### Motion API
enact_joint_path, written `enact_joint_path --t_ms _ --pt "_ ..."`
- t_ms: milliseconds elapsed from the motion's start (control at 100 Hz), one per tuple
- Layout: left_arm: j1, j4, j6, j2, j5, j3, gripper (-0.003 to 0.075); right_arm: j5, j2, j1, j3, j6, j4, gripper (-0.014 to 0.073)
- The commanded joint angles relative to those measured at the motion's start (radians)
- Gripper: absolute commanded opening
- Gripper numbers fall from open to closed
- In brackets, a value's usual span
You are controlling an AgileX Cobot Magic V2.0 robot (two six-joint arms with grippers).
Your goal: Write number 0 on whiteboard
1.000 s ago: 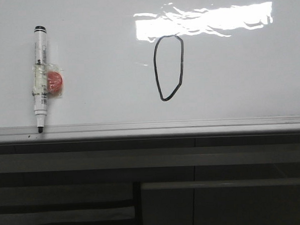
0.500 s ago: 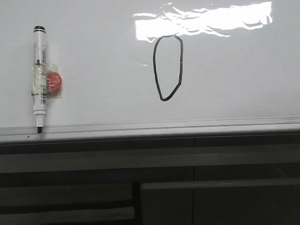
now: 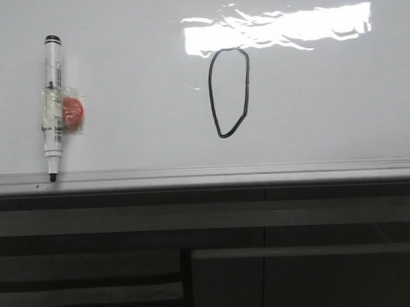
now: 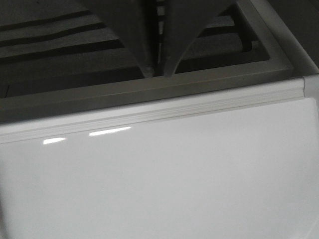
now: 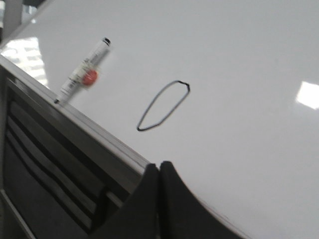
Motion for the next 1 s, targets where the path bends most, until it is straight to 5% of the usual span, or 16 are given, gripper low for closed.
enact_joint_path --t_ms 0,210,480,990 --pt "0.003 0.003 -0.003 -0.028 -0.045 0.033 -0.002 0.039 -0.018 -0.122 0.012 0.027 -0.019 -0.0069" --pt "0.003 0.003 -0.003 -0.028 -0.045 0.033 -0.002 0.165 -0.081 -0.46 0.012 0.309 -0.039 -0.0069" --pt "0.003 0.003 -0.003 -0.028 -0.045 0.033 -0.002 0.316 -0.081 -0.763 0.012 0.318 -0.045 -0.0069" --pt "0.003 0.003 -0.003 -0.028 -0.045 0.033 -0.002 0.316 -0.081 -0.789 0.012 0.327 -0.06 -0.0069"
